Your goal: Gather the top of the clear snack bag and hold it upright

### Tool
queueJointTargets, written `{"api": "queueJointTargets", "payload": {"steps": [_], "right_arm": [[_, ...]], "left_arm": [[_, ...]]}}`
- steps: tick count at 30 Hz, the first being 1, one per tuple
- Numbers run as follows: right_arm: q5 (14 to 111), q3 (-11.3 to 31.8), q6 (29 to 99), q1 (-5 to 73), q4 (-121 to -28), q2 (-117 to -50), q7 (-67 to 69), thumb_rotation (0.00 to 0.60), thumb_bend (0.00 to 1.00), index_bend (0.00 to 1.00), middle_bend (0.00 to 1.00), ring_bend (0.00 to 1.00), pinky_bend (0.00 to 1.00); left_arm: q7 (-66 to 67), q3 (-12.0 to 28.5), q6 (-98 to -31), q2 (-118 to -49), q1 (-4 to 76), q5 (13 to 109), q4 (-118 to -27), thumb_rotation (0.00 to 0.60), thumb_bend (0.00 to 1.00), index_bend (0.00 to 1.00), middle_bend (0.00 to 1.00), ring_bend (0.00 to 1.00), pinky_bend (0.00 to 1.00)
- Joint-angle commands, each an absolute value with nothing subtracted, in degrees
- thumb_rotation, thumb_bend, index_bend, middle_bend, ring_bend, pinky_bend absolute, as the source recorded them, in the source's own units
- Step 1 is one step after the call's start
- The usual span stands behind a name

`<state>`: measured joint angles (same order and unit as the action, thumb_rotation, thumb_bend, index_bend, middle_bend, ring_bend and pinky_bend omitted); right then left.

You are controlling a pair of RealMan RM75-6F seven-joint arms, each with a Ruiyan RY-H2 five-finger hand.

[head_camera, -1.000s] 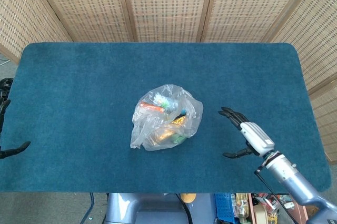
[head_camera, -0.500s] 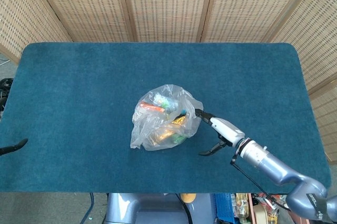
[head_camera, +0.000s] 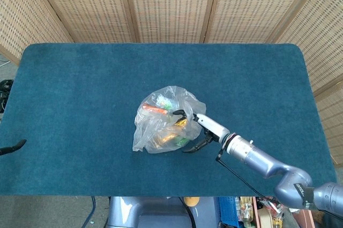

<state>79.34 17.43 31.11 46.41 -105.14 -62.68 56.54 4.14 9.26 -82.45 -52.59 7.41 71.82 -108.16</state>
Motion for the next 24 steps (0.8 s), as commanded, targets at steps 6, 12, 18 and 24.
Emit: {"api": "queueJointTargets", "payload": {"steps": [6,12,18,24], "right_arm": [[80.2,19.6,32.4,46.9,-102.9,-65.4,67.8,0.600,0.00,0.15,0.14,0.00,0.00],[81.4,19.9,34.6,46.2,-101.8,-66.3,73.1,0.600,0.00,0.16,0.15,0.00,0.00],[83.6,19.6,37.2,45.7,-101.0,-66.9,80.3,0.600,0.00,0.16,0.16,0.00,0.01],[86.1,19.0,37.7,45.8,-101.5,-66.6,93.0,0.600,0.04,0.18,0.21,0.07,0.10]], "left_arm": [[3.5,9.4,-82.2,-52.3,7.5,71.6,-108.0,0.600,0.08,0.00,0.00,0.00,0.00],[2.9,9.3,-82.2,-52.2,7.4,71.7,-107.9,0.600,0.08,0.00,0.00,0.00,0.00],[2.9,9.1,-82.3,-52.1,7.4,72.0,-108.0,0.600,0.08,0.00,0.00,0.00,0.00],[2.9,9.1,-82.3,-52.1,7.4,71.9,-108.0,0.600,0.08,0.00,0.00,0.00,0.00]]}}
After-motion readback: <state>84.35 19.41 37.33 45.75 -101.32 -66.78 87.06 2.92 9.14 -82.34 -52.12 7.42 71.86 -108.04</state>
